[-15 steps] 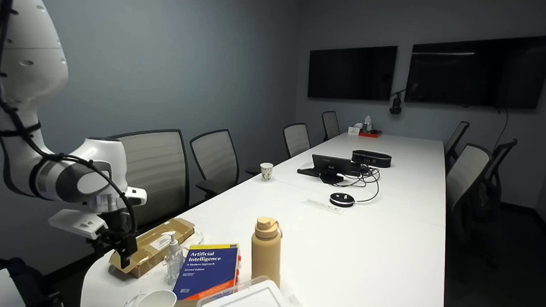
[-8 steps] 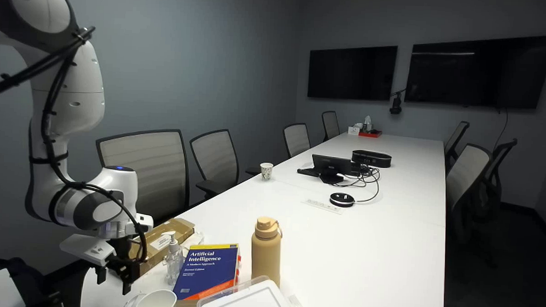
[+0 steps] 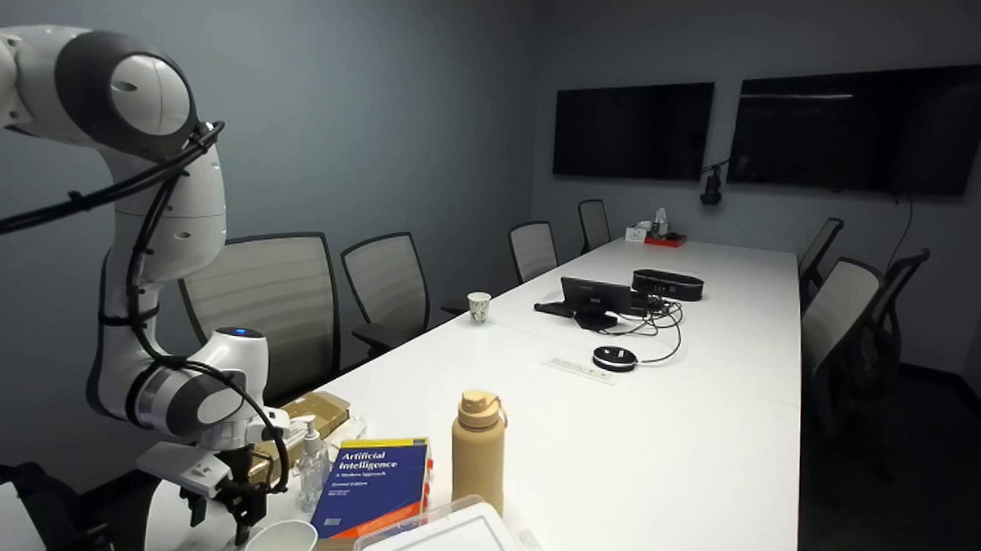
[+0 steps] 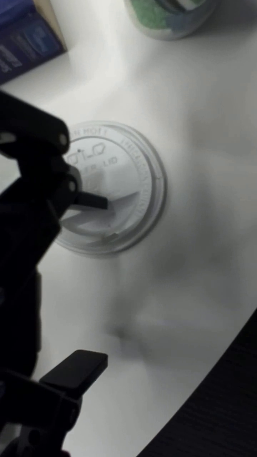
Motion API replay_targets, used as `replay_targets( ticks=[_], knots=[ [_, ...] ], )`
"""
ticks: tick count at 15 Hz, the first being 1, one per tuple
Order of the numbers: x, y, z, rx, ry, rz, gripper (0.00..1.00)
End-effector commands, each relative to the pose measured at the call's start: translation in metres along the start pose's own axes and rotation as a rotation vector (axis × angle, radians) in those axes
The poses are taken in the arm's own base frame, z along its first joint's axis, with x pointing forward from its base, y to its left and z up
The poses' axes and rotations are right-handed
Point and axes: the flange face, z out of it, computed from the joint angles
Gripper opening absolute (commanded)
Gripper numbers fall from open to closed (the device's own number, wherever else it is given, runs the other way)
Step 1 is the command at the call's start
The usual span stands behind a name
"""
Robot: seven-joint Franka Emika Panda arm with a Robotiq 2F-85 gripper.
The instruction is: Pick up the white lid and put it on the paper cup
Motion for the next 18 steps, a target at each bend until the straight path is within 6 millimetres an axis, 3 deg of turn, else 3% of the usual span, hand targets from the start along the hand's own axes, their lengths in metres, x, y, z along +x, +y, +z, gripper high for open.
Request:
replay_targets(
  ticks=[1, 2, 5, 13, 18],
  knots=[
    [0.0054, 0.003, 0.0067, 0.002, -0.015, -0.013, 0.99],
    [0.0057, 0.003, 0.0082, 0.003, -0.017, -0.012, 0.8],
    [0.005, 0.0034, 0.0088, 0.005, -0.017, -0.007, 0.65],
    [0.0037, 0.0083, 0.0087, 0.003, -0.018, 0.014, 0.03],
    [0.0046, 0.0095, 0.0068, 0.001, -0.017, 0.021, 0.0]
  ],
)
